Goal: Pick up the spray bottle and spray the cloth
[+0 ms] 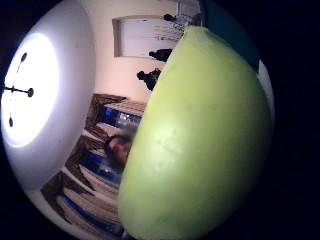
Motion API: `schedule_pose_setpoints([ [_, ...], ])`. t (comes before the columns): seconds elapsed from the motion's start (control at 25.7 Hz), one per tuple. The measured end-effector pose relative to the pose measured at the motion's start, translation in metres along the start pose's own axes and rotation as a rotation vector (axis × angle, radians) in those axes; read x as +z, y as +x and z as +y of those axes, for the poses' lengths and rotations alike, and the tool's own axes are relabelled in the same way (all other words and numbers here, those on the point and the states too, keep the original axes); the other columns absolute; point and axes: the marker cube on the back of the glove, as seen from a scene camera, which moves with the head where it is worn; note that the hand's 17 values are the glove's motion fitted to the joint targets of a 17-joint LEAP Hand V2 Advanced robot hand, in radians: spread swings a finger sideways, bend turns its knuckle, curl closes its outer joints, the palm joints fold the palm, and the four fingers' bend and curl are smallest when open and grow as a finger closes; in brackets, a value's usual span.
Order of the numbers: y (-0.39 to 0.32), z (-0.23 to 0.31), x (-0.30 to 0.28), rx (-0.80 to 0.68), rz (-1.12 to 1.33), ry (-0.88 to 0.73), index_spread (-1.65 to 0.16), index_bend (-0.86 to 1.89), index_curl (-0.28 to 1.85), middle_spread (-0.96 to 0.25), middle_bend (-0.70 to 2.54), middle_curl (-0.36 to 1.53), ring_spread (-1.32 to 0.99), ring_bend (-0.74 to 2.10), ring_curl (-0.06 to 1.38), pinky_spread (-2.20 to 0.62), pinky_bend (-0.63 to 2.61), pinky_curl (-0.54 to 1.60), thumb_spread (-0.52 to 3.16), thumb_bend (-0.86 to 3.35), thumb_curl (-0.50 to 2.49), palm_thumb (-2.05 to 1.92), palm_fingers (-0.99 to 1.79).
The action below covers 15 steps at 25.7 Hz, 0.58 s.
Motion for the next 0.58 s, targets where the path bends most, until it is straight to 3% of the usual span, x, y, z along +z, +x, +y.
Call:
schedule_pose_setpoints([
  [0.58, 0.111, -0.061, 0.091, 0.012, -0.017, 0.154, -0.25, 0.3, 0.65, -0.19, 0.73, 0.57, -0.19, 0.8, 0.5, -0.31, 0.49, 0.42, 0.55, -0.03, 0.84, 0.91, 1.39],
])
